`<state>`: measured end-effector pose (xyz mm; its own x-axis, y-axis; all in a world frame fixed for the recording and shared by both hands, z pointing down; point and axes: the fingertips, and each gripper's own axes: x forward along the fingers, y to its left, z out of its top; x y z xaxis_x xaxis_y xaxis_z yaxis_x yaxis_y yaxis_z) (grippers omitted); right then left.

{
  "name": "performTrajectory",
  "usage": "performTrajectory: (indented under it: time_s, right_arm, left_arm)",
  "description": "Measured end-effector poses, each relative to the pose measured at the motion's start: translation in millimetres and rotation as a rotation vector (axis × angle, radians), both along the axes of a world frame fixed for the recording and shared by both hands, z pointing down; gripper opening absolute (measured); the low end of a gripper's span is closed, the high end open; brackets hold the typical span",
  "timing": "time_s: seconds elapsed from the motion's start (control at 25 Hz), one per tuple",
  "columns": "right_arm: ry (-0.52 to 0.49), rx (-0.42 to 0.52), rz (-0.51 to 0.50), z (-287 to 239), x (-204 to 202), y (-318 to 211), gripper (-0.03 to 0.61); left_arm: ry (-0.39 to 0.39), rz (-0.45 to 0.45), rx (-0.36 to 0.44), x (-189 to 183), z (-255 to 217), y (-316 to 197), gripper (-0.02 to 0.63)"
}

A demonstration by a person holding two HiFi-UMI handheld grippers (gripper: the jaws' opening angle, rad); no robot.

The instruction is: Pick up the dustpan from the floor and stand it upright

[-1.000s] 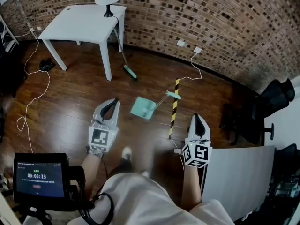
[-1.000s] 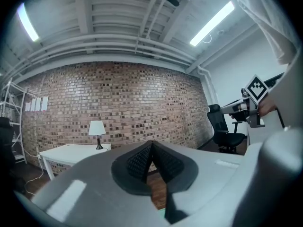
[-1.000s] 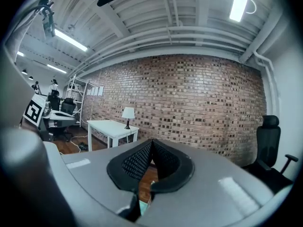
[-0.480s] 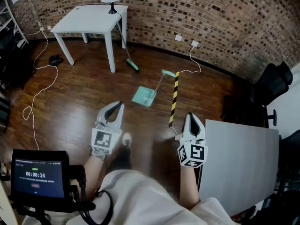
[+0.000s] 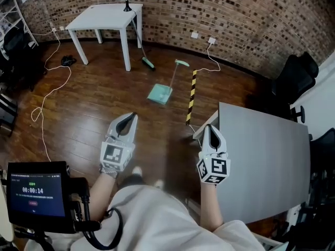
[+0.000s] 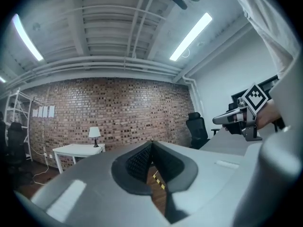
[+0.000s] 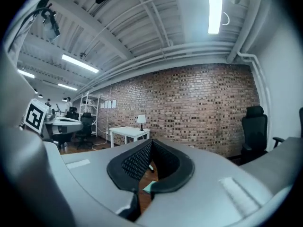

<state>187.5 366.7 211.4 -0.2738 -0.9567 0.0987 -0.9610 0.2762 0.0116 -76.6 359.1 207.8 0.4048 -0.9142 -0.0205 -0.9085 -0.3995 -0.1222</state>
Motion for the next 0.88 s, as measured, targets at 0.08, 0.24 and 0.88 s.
performTrajectory:
  time_s: [0.08,0.24,0.88]
  right_arm:
    - [-0.037,-0.005,0.012,-2,3,15,0.013]
    - [-0.051,0.011,0.005,-19,-9,27,0.012]
    - [0.039,0.023,-0.059,-22,-47,13,0.011]
  left_arm:
    - [0.006,0.016,-0.002,4,-3,14,0.002]
    - [0.007,0.041,0.016,3,-19,22,0.002]
    - [-0.003,0.086,0.047,1,-23,9,0.002]
